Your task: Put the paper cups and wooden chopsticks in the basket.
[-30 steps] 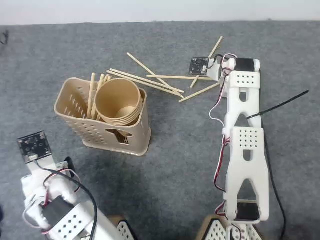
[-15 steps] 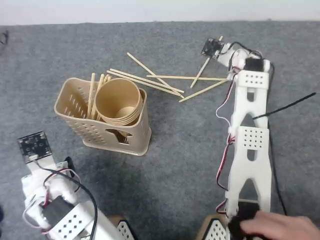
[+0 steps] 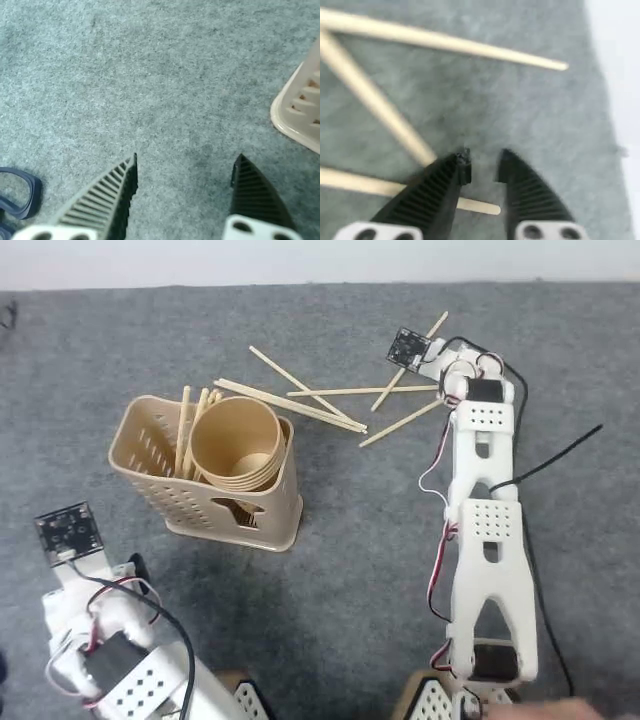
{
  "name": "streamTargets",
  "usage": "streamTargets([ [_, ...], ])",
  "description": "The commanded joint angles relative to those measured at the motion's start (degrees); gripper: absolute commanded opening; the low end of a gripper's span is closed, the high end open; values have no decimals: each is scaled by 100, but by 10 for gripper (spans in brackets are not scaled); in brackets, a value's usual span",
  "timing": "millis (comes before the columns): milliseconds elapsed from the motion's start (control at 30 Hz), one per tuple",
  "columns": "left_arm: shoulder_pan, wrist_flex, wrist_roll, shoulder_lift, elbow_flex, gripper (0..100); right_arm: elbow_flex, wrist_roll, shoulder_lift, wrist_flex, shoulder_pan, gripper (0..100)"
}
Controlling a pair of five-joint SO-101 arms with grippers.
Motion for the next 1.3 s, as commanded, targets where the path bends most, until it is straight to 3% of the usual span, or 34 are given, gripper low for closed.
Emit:
streamTargets([
  [0, 35, -114, -53, -44, -40, 287, -167, 334, -338, 1587, -110, 62],
  [200, 35, -114, -53, -44, -40, 287, -132, 1327, -927, 4145, -286, 69],
  [400, 35, -114, -53, -44, -40, 287, -158, 1099, -1367, 4092, -48, 69],
  [633, 35, -114, -53, -44, -40, 287, -167, 818, -2026, 3442, -233, 69],
  [867, 35, -114, -53, -44, -40, 287, 62, -510, -1657, 444, -242, 73],
  [967, 35, -114, -53, -44, -40, 287, 158, -554, -1077, -409, -242, 69],
  [1067, 35, -114, -53, -44, -40, 287, 62, -281, -602, -295, -365, 69],
  [1267, 141, -114, -53, -44, -40, 287, -53, 615, -426, 1156, -602, 68],
])
